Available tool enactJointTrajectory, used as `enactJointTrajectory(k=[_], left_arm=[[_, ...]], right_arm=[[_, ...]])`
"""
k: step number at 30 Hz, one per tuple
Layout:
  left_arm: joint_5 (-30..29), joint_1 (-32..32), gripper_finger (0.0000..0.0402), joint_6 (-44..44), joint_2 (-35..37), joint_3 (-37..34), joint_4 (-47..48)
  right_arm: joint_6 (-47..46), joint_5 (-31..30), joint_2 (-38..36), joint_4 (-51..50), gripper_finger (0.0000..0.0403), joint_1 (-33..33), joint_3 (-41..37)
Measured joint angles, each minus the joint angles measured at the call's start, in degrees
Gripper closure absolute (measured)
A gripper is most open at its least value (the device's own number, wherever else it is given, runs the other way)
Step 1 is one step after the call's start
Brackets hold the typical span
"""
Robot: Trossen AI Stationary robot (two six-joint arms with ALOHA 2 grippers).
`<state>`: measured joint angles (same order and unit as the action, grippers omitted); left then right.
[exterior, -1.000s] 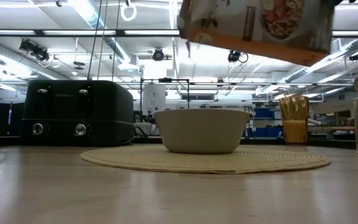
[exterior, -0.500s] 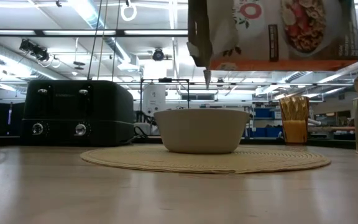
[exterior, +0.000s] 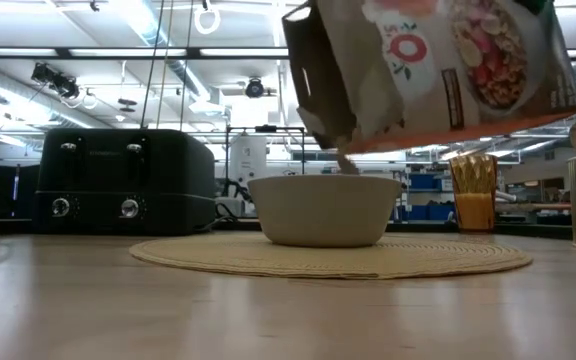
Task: Arrange a breakfast setting
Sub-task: Pour the cereal into the gray bowl
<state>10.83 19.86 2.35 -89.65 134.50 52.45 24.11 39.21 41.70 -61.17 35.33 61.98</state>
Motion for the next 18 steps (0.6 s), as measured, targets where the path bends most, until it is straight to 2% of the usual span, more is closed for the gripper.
enactJointTrajectory(k=[7,14,18], left_arm=[[-0.02,0.02,0.0159,0.0,0.0,0.0,1.74],[-0.04,0.02,0.0159,-0.02,0.0,0.0,2.02],[-0.11,-0.66,0.0159,0.08,0.02,0.02,6.11]], right_arm=[[-0.1,-4.94,2.18,-0.35,0.0108,-4.0,2.17],[1.06,-7.17,4.87,-2.12,0.0108,-6.09,5.48],[1.94,-9.99,6.17,-1.82,0.0108,-7.95,5.55]])
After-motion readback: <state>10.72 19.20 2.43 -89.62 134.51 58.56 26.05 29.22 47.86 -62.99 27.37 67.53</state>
